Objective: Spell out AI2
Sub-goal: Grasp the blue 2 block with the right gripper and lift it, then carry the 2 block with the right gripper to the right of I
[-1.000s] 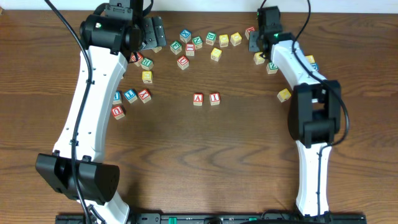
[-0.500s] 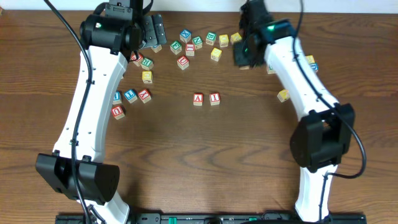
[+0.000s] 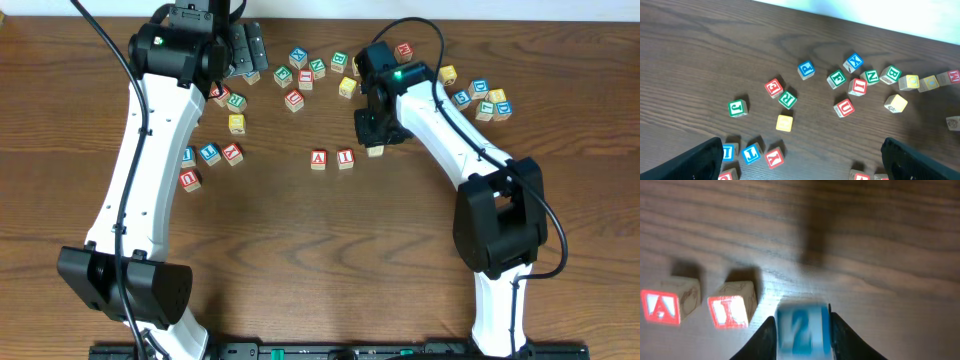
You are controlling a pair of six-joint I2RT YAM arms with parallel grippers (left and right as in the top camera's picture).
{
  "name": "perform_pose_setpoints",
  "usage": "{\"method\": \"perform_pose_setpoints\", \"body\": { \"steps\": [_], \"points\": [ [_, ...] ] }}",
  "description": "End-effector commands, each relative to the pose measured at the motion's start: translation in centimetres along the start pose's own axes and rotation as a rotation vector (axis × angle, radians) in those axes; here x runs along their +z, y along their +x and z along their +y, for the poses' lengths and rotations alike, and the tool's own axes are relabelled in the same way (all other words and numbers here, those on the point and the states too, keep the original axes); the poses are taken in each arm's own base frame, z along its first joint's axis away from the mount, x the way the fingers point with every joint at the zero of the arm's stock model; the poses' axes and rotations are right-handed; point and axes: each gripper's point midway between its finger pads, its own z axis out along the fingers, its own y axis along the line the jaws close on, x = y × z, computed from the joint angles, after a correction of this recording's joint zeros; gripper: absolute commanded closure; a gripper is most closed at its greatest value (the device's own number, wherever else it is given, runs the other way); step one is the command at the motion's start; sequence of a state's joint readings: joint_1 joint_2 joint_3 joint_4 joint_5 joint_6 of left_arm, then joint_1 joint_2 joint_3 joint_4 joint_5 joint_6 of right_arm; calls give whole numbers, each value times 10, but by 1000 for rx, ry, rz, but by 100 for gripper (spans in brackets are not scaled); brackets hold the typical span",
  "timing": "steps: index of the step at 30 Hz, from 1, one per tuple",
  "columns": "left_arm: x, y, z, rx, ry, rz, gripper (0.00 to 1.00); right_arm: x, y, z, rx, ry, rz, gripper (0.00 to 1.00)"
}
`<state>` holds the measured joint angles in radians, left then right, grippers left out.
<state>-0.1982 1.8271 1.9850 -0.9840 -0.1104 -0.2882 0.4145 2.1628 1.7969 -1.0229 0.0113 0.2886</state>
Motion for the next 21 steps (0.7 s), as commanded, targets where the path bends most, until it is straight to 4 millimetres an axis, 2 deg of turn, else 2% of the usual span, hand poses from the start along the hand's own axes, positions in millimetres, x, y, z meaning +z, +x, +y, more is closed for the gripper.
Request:
{"method": "perform_pose_setpoints", "body": {
  "steps": [1, 7, 13, 16, 21],
  "points": [
    [-8, -7, 0, -11, 7, -25, 1, 20, 5, -1, 21, 4, 13, 71],
    [-8, -7, 0, -11, 7, -25, 0, 36, 7, -1, 20, -2, -9, 72],
    [-8, -7, 0, -11, 7, -25, 0, 36, 3, -2, 22, 1, -27, 78],
    [-8, -7, 0, -11, 7, -25, 0, 27, -3, 0, 25, -17, -35, 85],
    [-8, -6, 0, -10, 6, -24, 0, -5, -14, 3, 25, -27, -66, 84]
  ]
}}
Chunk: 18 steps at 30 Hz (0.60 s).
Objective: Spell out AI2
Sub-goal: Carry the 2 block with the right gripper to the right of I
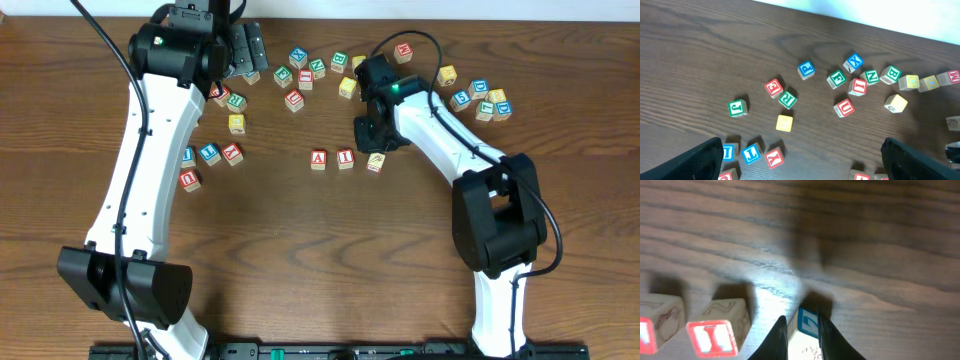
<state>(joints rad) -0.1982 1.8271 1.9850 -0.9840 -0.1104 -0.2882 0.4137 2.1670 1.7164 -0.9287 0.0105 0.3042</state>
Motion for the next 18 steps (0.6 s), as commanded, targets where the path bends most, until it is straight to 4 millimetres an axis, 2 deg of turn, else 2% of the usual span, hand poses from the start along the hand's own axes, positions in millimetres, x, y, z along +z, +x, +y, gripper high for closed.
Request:
{"method": "perform_pose_setpoints", "body": {
  "steps": [1, 4, 6, 18],
  "points": [
    [-8, -6, 0, -10, 6, -24, 0, -31, -18, 4, 8, -22, -54, 84],
    [-8, -6, 0, -10, 6, -22, 0, -36, -11, 2, -10, -14, -26, 89],
    [-8, -6, 0, -10, 6, -22, 0, -34, 0, 0, -10, -5, 15, 98],
    [-8, -6, 0, -10, 6, -22, 0, -10, 42, 5, -44, 12, 134, 99]
  ]
}}
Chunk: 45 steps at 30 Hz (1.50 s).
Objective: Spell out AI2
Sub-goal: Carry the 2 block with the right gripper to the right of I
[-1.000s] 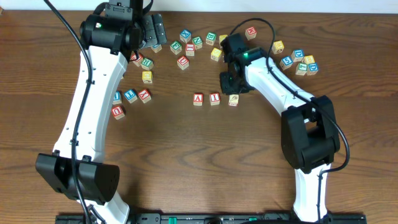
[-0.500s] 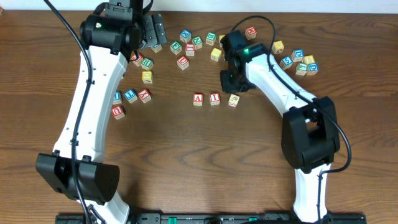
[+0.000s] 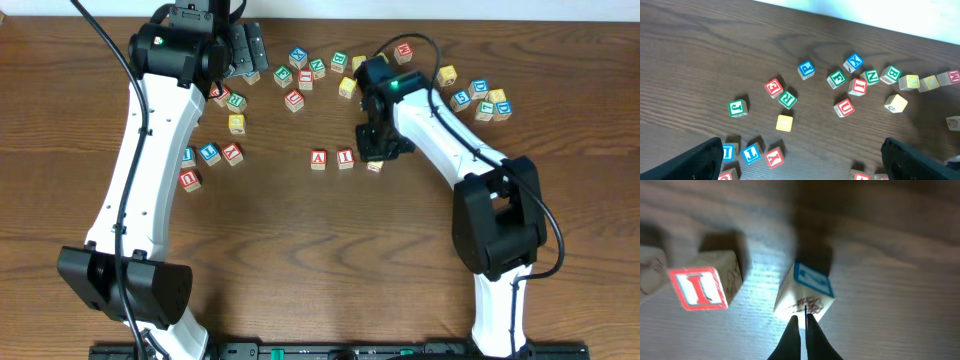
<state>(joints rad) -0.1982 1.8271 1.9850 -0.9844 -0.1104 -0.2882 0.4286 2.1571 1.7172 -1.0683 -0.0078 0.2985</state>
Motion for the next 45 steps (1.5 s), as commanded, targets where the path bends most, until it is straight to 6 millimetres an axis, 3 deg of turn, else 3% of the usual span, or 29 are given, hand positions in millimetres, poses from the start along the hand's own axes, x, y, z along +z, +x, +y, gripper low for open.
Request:
{"method": "perform_pose_setpoints", "body": {
  "steps": [1, 14, 25, 31, 39, 45],
  "points": [
    [-8, -6, 0, -10, 6, -22, 0, 0, 10, 6, -25, -5, 8, 99],
    [-8, -6, 0, -10, 6, -22, 0, 5, 10, 8, -29, -8, 2, 99],
    [-8, -6, 0, -10, 6, -22, 0, 20, 33, 23, -98, 37, 35, 99],
    [-8, -6, 0, -10, 6, -22, 0, 20, 35, 26, -118, 60, 27, 99],
    [-8, -6, 0, -10, 6, -22, 1, 20, 34, 24, -115, 64, 28, 99],
    [-8, -6, 0, -10, 6, -22, 0, 18, 32, 5, -99, 137, 25, 99]
  ]
}}
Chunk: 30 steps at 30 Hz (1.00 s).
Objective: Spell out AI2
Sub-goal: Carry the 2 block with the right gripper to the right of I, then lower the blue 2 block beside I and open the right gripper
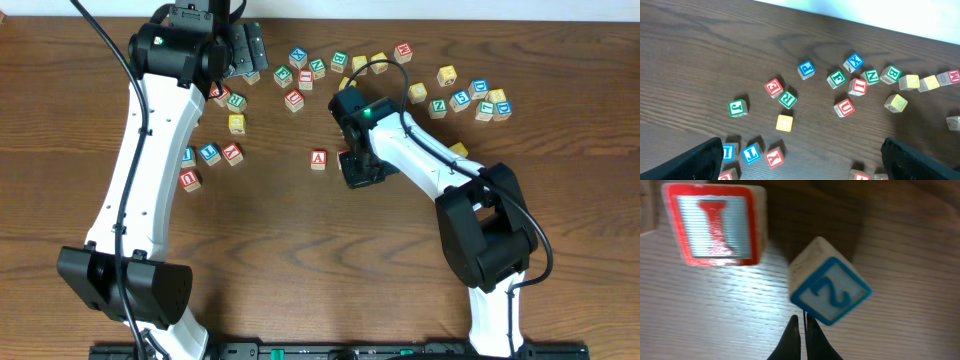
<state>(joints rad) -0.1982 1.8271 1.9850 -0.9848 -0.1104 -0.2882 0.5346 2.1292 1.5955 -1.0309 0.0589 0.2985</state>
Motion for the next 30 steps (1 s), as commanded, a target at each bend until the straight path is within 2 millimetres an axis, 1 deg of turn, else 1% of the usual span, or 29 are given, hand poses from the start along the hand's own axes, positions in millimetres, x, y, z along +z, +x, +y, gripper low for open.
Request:
{"method": "perform_pose_setpoints", "body": {
  "steps": [1, 8, 11, 14, 17, 20, 25, 30],
  "points": [
    [-8, -6, 0, -10, 6, -22, 0, 2, -3, -20, 12, 72, -4, 99],
    [-8, -6, 0, -10, 6, -22, 0, 2, -10, -40, 51, 104, -23, 99],
    [-8, -6, 0, -10, 6, -22, 1, 2, -17, -49, 70, 116, -44, 99],
    [-8, -6, 0, -10, 6, -22, 0, 2, -28, -52, 77, 105, -85, 99],
    [-8, -6, 0, -10, 6, -22, 0, 2, -38, -48, 77, 80, -124, 99],
    [-8, -6, 0, -10, 6, -22, 0, 1, -44, -41, 75, 44, -146, 99],
    [-8, -6, 0, -10, 6, -22, 0, 0, -49, -27, 45, -3, -167, 99],
    [-8, -6, 0, -10, 6, -22, 1, -1, -51, -20, 30, -9, -181, 99]
  ]
}}
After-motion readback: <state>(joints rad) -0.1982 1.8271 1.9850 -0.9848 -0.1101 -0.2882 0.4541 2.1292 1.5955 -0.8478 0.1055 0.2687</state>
